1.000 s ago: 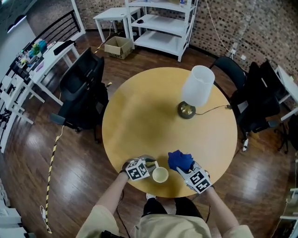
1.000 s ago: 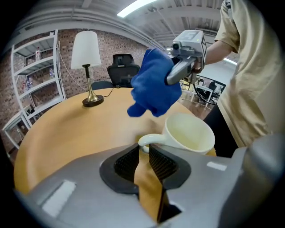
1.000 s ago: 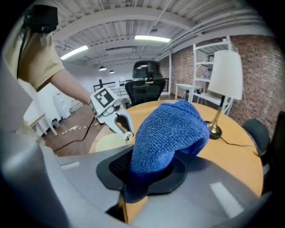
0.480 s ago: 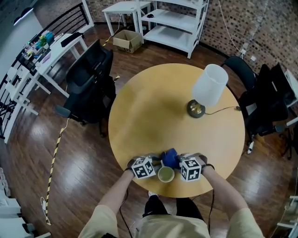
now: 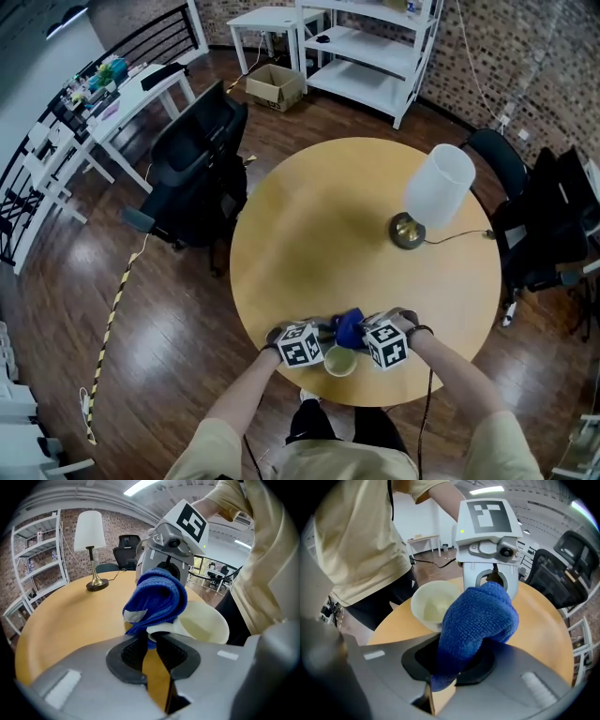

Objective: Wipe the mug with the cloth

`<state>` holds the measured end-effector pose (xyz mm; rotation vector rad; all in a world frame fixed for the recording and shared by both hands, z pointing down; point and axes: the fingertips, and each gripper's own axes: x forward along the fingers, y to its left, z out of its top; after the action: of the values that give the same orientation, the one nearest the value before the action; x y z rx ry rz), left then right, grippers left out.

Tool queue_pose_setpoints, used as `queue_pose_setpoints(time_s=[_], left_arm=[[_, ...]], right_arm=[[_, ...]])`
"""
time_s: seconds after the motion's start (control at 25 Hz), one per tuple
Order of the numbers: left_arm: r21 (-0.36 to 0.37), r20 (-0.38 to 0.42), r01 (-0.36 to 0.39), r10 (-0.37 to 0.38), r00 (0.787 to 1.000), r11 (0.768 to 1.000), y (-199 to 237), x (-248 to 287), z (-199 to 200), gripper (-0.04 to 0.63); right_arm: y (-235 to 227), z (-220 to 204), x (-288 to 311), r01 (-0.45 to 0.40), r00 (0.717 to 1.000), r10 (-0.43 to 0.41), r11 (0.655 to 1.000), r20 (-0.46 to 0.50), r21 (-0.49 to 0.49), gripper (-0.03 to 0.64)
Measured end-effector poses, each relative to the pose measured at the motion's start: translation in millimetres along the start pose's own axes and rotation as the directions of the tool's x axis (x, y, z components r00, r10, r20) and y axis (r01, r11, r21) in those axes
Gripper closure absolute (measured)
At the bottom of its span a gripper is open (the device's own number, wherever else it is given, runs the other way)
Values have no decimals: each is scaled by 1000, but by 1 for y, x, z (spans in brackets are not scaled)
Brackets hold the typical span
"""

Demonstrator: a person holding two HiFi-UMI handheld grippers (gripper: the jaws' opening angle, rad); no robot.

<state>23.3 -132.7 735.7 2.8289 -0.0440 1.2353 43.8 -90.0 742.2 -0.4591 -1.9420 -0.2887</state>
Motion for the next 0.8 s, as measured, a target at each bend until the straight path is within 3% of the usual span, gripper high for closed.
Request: queue_pose_setpoints(time_s=[0.16, 0.28, 0.52, 0.64, 0.8], left_arm=[[-2, -1, 1, -1, 1000, 1000, 0, 1, 0, 545], [12, -10, 6, -6, 1000, 1000, 0, 1, 1, 545], [20, -26, 18, -18, 1000, 1000, 0, 1, 2, 545], [-19, -25, 4, -5, 1000, 1000, 1, 0, 2, 550], [-90, -3, -11, 11, 1000, 996, 1, -3, -2, 551]], right_arm=[[1, -1, 2, -27, 1000, 27, 999, -13, -38, 551], [1, -1, 2, -53, 998, 49, 991, -42, -122, 551], [3, -3, 1, -155, 984, 123, 945, -127, -287, 552], [4, -2, -3, -161, 984, 134, 949, -115, -270, 552], [8, -3, 1, -117, 993, 109, 979, -55, -169, 552]])
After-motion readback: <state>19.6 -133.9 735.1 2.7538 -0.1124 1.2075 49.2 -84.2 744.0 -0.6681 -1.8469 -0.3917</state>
